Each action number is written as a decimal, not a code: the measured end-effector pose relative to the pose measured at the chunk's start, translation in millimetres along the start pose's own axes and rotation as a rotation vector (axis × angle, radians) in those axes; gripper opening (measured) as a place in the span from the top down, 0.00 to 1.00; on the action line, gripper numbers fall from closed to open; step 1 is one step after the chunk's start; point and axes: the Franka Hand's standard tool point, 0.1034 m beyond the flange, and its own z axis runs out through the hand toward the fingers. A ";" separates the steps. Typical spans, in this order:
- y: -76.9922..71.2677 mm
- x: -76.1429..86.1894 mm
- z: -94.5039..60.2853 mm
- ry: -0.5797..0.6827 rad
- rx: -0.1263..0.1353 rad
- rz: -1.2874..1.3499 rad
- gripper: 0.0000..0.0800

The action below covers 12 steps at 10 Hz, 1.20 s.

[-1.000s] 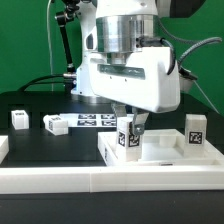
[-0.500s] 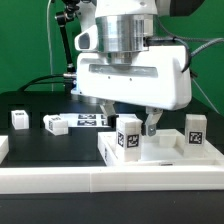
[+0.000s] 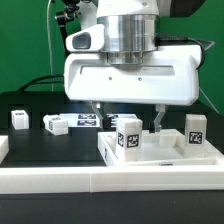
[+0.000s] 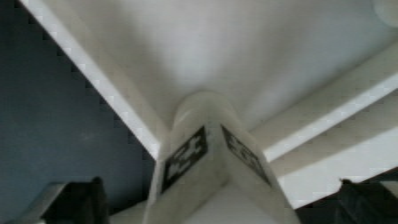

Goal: Assemble square table

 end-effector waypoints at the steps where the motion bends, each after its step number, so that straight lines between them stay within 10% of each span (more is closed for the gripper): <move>1: 0.6 1.2 -0.4 0.005 0.001 -0.088 0.19; 9: 1.7 1.9 -0.6 0.007 -0.009 -0.519 0.19; 12: 3.8 3.1 -1.0 0.008 -0.009 -0.510 0.58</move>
Offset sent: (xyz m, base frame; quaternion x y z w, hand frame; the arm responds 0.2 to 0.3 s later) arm -0.0033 -0.0002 0.0012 0.0021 0.0015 -0.1270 0.9919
